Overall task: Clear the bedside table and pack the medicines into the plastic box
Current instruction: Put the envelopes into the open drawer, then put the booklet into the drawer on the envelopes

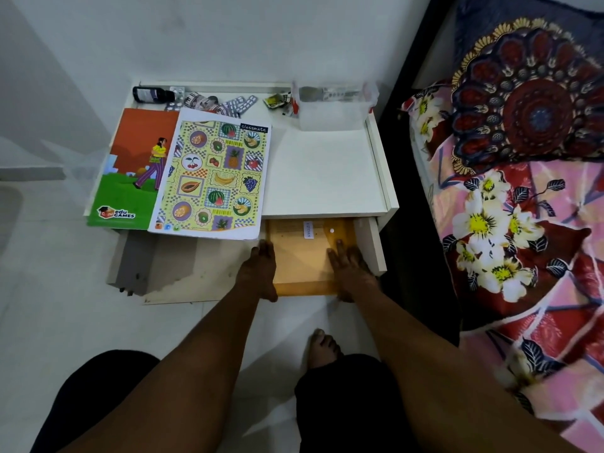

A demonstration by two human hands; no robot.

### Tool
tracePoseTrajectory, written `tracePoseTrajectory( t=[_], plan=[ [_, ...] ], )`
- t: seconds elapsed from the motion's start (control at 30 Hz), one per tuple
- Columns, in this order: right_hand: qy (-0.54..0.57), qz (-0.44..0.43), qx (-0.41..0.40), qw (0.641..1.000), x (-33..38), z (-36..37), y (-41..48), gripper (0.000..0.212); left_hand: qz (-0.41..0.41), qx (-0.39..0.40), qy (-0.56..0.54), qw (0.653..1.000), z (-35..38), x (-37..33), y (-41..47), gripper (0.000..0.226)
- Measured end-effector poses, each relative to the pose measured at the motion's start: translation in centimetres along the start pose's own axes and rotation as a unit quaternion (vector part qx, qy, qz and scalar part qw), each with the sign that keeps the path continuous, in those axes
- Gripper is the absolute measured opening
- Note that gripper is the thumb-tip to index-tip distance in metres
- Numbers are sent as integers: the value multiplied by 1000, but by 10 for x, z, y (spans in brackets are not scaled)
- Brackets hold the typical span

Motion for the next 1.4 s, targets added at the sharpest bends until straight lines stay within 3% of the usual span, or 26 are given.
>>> tracePoseTrajectory(
  t=[0.23,0.3,0.4,0.53,0.6,0.67,0.77,0.87,0.97,1.07,1.13,1.17,1.23,1.27,1.33,1.4],
  plan=[
    [-38,-16,-1,999,0,-39,-23,119,-13,48,-8,999,-21,-9,-27,140],
    [2,-17,-20,1000,4,-65,-41,102,-13,30,-5,999,-44,-16,-42,111],
    [55,-42,-60,996,19,-108,-73,60,11,23,-68,997,-80,-27,-65,69],
    [159,-57,-107,980,41,-163,-119,28,2,22,-127,992,-132,-23,-110,40],
    [265,-38,-120,956,46,-186,-136,14,-6,16,-264,964,-148,-13,-131,36],
    [413,-16,-114,903,52,-203,-146,24,-8,-43,-321,946,-171,12,-153,35],
    [610,22,-20,792,74,-199,-146,35,-79,-223,-242,941,-210,85,-187,26],
    [662,44,47,747,107,-189,-139,55,-149,-331,-228,904,-214,147,-214,28],
    [707,74,30,702,121,-189,-117,43,-161,-348,-264,885,-197,183,-213,35],
    [680,72,2,730,123,-193,-104,42,-163,-345,-319,867,-183,192,-199,42],
    [553,61,-49,830,127,-197,-102,42,-169,-329,-347,862,-173,193,-187,45],
    [557,68,-58,826,125,-197,-100,38,-160,-318,-359,863,-170,191,-182,44],
    [682,59,-35,728,124,-198,-95,33,-137,-304,-363,870,-169,187,-173,39],
    [706,77,-64,701,117,-197,-95,30,-129,-304,-360,872,-171,186,-171,37],
    [728,90,-97,672,115,-201,-107,25,-126,-322,-354,869,-179,189,-175,32],
    [725,72,-107,677,125,-209,-116,23,-134,-359,-353,853,-191,197,-185,28]
  ],
)
Point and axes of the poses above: each hand's wrist, its own y-axis towards the middle knuckle, its own z-axis out of the palm, x = y × z, the point moved 10 cm from there along y, towards the middle knuckle, and after that the axes turned 13 degrees about z, right-handed, at the moved point
